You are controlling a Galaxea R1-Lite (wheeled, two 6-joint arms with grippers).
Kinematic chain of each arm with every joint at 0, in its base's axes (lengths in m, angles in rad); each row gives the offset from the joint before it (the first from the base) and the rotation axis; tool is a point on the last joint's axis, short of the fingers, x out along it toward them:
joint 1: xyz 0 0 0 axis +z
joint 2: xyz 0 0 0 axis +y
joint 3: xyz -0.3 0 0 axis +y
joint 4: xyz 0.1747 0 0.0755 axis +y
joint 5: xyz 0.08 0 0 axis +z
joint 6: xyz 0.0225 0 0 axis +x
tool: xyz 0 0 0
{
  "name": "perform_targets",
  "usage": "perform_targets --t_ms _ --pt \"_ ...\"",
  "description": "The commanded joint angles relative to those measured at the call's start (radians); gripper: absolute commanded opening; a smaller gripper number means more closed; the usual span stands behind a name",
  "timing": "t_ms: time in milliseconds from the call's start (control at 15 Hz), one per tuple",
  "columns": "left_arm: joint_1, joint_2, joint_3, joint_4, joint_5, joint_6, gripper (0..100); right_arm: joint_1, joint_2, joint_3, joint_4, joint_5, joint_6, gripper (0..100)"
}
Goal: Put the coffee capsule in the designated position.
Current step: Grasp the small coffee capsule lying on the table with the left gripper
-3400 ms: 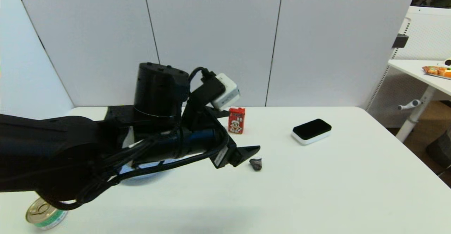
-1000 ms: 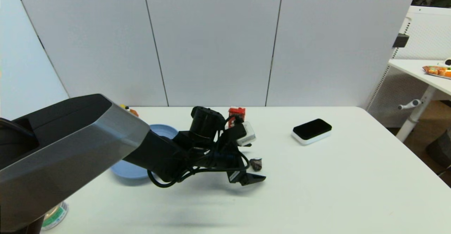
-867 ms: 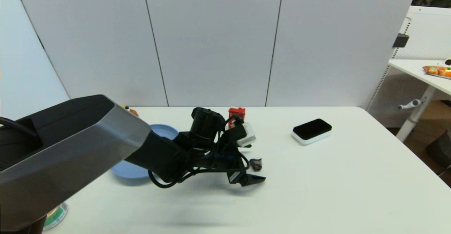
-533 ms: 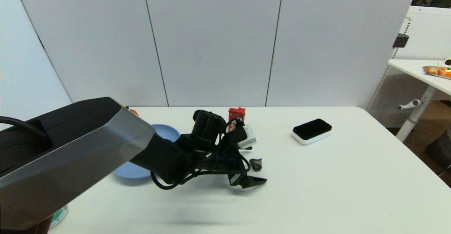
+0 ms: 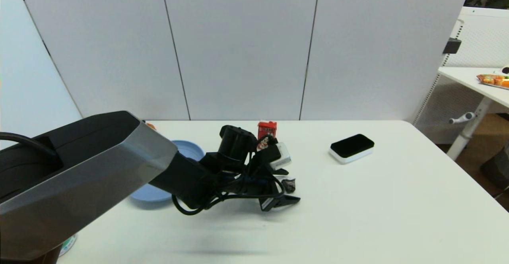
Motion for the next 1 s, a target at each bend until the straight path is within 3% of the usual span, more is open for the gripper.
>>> perform_targets --t_ms 67,800,1000 --pt "0.000 0.003 -0.001 0.002 -0.002 0.003 0 0.000 0.001 0.000 0.000 0.000 0.000 100" --pt "0.001 -0.071 -0.021 0.013 0.002 -0.008 0 0.000 0.001 0.000 0.000 0.000 0.000 100" --pt "0.046 -0.161 -0.041 0.051 0.011 -0.029 0 0.000 0.001 0.000 0.000 0.000 0.000 100"
